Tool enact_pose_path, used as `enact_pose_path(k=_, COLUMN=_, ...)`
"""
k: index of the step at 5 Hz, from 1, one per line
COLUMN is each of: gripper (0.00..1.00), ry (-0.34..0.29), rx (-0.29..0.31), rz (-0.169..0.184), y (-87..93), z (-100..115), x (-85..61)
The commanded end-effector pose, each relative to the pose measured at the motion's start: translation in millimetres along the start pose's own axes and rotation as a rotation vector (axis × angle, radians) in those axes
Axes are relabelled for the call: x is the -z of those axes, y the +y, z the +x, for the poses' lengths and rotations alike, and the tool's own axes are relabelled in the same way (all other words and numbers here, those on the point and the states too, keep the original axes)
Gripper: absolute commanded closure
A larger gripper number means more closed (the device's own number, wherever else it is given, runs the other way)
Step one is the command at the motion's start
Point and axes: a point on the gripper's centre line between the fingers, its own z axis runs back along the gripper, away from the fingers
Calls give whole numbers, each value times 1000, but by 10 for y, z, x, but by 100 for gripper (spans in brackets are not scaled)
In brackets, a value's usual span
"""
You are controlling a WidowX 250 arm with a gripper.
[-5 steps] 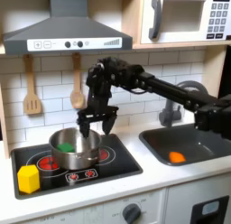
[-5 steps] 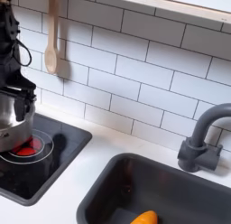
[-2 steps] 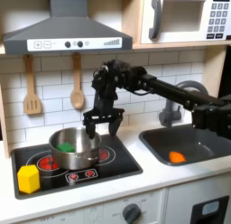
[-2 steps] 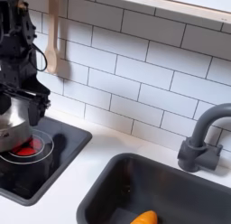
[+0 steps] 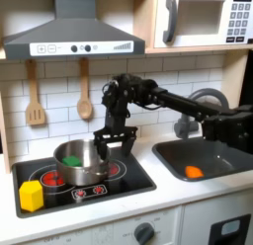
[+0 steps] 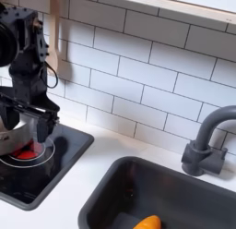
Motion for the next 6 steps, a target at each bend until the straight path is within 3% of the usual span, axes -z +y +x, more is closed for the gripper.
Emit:
enact_pose_path(k=1, gripper=0, ry=37, rx=-12, rz=4, y=44, z=23, x=117)
enact_pose_path(k=2, gripper=100, ry=44, rx=-20, rz=-15, y=28, z=40, x=154)
enact_pose_path(k=6, gripper=100, ry=41, rx=5, rz=-21, y=-85, z=13, x=152)
